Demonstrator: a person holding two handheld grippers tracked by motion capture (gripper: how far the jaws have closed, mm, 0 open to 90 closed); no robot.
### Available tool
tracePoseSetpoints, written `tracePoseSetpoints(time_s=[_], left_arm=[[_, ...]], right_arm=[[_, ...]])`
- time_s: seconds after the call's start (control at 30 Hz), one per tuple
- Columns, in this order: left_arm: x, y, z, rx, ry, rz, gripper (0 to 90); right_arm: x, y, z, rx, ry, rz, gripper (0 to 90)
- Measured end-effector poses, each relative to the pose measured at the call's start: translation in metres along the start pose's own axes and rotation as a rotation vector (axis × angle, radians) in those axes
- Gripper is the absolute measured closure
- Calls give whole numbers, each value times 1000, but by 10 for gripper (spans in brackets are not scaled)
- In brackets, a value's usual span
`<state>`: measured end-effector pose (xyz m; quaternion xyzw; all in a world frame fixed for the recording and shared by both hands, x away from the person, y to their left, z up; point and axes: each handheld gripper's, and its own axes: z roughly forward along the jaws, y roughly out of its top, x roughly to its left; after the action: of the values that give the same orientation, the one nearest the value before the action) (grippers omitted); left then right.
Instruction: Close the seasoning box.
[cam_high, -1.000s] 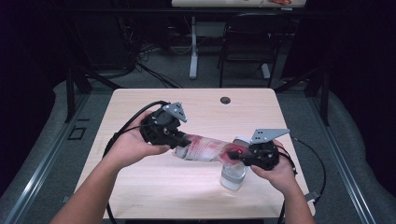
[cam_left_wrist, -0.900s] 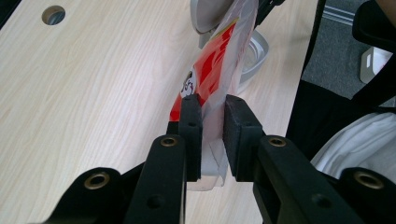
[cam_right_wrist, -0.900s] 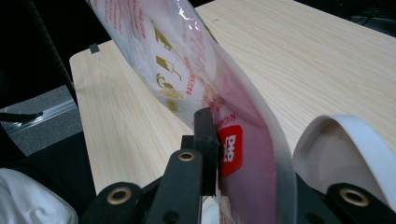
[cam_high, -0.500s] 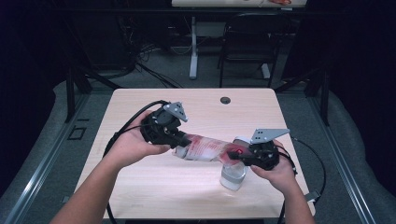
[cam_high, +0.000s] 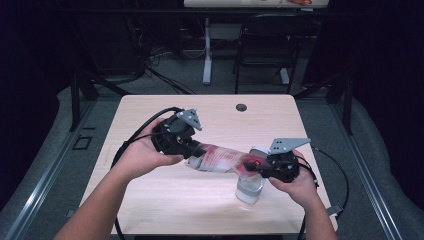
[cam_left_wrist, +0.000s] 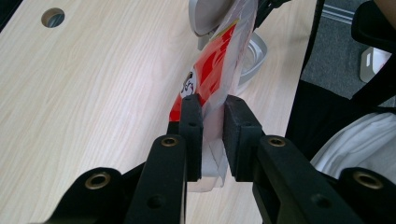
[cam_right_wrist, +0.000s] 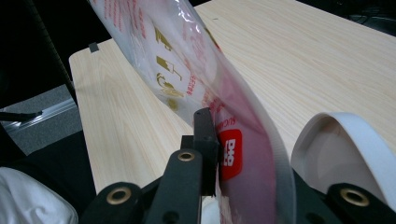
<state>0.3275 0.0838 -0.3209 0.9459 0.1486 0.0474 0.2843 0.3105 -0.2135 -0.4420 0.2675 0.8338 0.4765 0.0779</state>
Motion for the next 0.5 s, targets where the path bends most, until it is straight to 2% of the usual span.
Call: tracePoseSetpoints(time_s=[0.5], left_arm=[[-3, 6, -1, 3, -2, 21, 789]], right_arm=[[1, -2, -2, 0, -2, 7, 859]])
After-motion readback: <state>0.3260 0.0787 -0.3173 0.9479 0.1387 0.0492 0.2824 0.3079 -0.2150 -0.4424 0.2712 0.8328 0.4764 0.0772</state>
